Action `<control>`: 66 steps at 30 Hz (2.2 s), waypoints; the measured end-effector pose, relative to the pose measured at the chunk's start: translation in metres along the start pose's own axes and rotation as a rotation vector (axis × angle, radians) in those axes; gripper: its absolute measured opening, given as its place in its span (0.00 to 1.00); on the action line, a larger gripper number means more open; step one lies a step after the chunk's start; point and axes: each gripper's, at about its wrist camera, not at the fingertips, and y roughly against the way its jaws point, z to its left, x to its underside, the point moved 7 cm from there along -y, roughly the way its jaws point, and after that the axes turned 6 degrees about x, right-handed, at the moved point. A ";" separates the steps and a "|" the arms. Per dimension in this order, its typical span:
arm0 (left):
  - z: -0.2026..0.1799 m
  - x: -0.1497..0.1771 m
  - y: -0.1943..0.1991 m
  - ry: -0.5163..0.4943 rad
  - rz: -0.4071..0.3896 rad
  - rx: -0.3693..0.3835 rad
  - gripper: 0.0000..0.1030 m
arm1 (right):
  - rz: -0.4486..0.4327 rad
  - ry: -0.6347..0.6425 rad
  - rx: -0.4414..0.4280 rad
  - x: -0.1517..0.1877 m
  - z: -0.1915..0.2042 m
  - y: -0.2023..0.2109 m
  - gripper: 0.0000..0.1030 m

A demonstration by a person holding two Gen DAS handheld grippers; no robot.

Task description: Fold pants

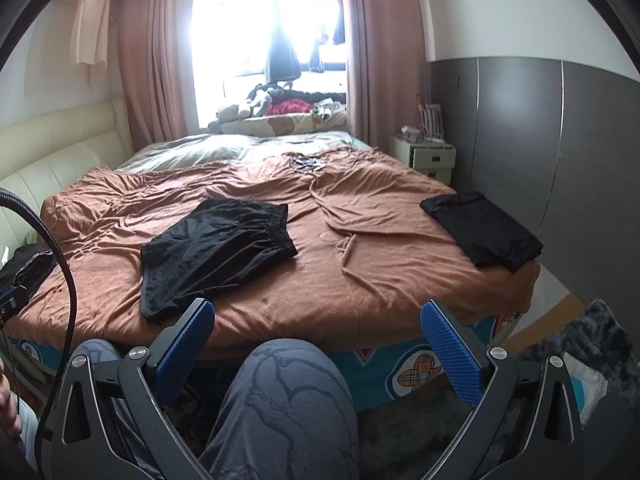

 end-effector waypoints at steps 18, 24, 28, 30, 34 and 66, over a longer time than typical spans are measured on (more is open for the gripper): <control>0.043 -0.010 -0.093 -0.010 0.201 -0.092 1.00 | 0.092 -0.004 0.029 -0.027 0.010 -0.069 1.00; 0.065 -0.007 -0.121 -0.032 0.283 -0.175 1.00 | 0.137 0.023 0.014 -0.033 0.023 -0.102 1.00; 0.075 -0.004 -0.135 -0.031 0.324 -0.185 1.00 | 0.172 0.042 -0.008 -0.038 0.031 -0.122 1.00; 0.080 -0.003 -0.141 -0.009 0.335 -0.173 1.00 | 0.185 0.045 -0.015 -0.042 0.033 -0.130 1.00; 0.087 -0.003 -0.153 0.050 0.351 -0.137 1.00 | 0.200 0.045 -0.042 -0.047 0.038 -0.143 1.00; 0.133 0.046 -0.222 0.533 0.476 0.024 0.56 | 0.404 -0.104 -0.350 -0.040 0.042 -0.275 0.81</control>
